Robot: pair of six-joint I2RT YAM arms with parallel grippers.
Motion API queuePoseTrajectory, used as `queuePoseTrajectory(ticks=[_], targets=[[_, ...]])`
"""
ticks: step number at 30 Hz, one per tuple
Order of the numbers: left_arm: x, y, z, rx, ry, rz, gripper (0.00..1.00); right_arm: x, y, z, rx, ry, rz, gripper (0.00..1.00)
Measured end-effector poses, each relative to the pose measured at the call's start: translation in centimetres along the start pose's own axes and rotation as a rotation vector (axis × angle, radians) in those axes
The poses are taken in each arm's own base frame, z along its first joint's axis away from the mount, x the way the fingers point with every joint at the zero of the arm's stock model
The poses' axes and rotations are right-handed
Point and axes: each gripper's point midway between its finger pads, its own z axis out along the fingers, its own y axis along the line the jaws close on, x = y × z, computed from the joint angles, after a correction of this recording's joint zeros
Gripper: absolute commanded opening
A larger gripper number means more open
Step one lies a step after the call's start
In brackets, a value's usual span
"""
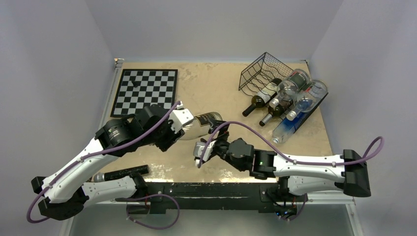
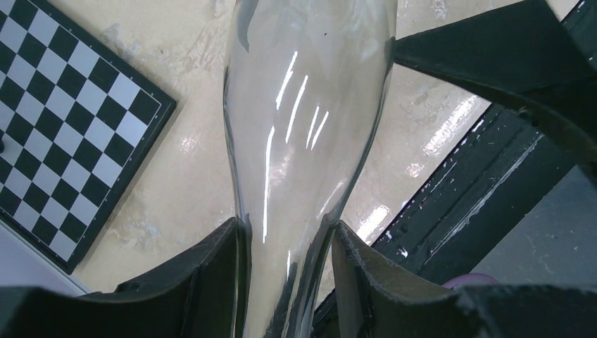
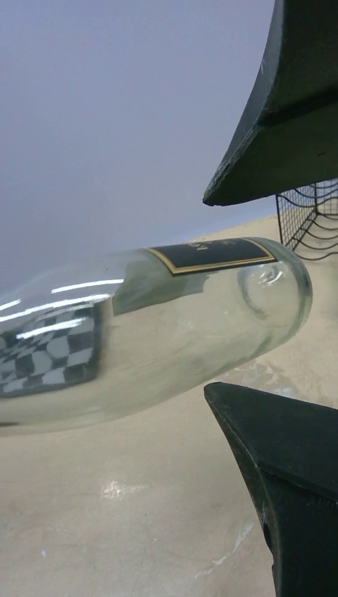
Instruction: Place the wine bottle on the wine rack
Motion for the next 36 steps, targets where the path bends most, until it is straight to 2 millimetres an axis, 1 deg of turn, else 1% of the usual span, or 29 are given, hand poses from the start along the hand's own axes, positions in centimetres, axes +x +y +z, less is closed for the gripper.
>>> queuePoseTrajectory(ticks=[6, 9, 12, 15, 18, 20, 23, 27, 30, 33, 36], targets=[[-0.3, 0.8, 0.0, -0.05, -0.013, -0.015, 0.0, -0.6, -2.5, -2.7, 0.045, -0.03, 0.158, 0.98], [-0.8, 1.3, 0.2, -0.084, -0.04, -0.045, 0.0, -0.2, -3.5, -4.3, 0.069, -0.022, 0.267, 0.99], [-1.6, 1.7, 0.7, -0.116, -0.092, -0.085, 0.0, 0.3, -4.0, -5.6, 0.075, 0.013, 0.376, 0.99], [-2.2, 1.8, 1.8, -0.136, -0.143, -0.115, 0.0, 0.1, -5.0, -6.8, 0.08, 0.049, 0.498, 0.99], [-2.7, 1.8, 3.4, -0.143, -0.181, -0.13, 0.0, 0.0, -6.7, -7.9, 0.113, 0.079, 0.621, 0.98], [-2.9, 1.6, 4.6, -0.144, -0.205, -0.134, 0.0, 0.3, -7.7, -8.5, 0.145, 0.107, 0.697, 0.98], [-3.0, 1.2, 6.7, -0.139, -0.23, -0.134, 0.0, 1.7, -9.3, -9.6, 0.214, 0.171, 0.839, 0.97], [-3.5, 0.8, 8.7, -0.13, -0.241, -0.131, 0.0, 3.6, -10.8, -10.9, 0.301, 0.23, 0.995, 0.97], [-4.3, 0.5, 10.7, -0.121, -0.255, -0.132, 0.0, 4.4, -11.2, -11.9, 0.33, 0.243, 1.079, 0.97], [-5.1, 0.3, 12.9, -0.123, -0.255, -0.135, 0.0, 4.3, -11.3, -12.5, 0.329, 0.244, 1.124, 0.97], [-5.8, 0.4, 15.4, -0.128, -0.251, -0.143, 0.0, 4.1, -11.4, -12.8, 0.322, 0.238, 1.151, 0.97]])
